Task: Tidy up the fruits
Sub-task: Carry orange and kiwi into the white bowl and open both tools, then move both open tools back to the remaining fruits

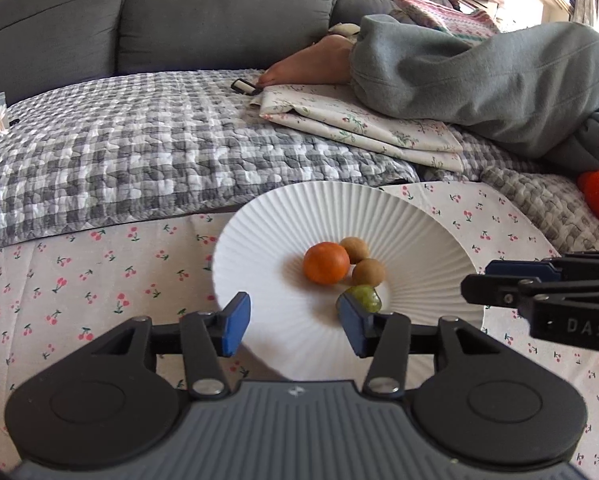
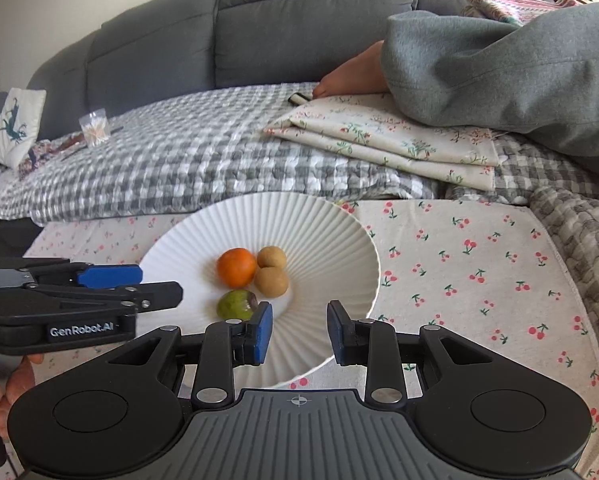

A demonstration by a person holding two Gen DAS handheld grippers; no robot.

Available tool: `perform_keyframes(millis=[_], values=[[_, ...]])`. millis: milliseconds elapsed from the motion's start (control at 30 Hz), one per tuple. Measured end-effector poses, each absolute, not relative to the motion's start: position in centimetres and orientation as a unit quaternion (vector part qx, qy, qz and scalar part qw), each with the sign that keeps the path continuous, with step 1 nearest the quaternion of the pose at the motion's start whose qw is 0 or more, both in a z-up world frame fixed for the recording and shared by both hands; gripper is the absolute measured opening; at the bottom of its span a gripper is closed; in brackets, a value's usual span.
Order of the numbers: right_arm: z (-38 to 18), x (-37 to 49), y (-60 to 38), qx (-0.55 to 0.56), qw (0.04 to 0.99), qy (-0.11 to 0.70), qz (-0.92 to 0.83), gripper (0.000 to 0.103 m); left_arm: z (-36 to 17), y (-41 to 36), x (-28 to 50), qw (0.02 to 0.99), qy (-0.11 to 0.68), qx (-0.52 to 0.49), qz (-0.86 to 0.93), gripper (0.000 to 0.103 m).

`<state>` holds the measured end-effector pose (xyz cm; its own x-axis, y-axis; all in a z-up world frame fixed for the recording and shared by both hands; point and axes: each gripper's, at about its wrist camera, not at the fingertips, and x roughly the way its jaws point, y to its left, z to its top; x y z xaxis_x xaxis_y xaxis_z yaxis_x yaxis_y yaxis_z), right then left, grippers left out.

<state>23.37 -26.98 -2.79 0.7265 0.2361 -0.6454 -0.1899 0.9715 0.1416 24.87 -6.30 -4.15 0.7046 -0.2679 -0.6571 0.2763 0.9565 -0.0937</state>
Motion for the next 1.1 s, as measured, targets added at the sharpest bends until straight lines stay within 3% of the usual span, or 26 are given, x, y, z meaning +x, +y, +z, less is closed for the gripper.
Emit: perform_keyframes(millis=[200,300,667,1100], values=[[-1.8,22.1,-26.7,0.031,0.925,0.357,0.127,0.036,-3.5,-4.9,23.3,0.925,0.356,0.009,-0.134,0.056],[-1.3,20.8,-26.1,0.026,0.923,0.358,0.137,0.049,-3.6,-4.6,22.0,0.929,0.348,0.041,-0.117,0.061],[0.8,16.0,-25.1,0.037,0.920,0.354,0.164,0.076,-2.3,-2.2,16.9,0.928,0.352,0.037,-0.118,0.098],[2.5,11.9,-24.6,0.069,0.911,0.366,0.179,0.085,-1.4,1.0,12.5,0.921,0.374,-0.024,-0.109,0.102]])
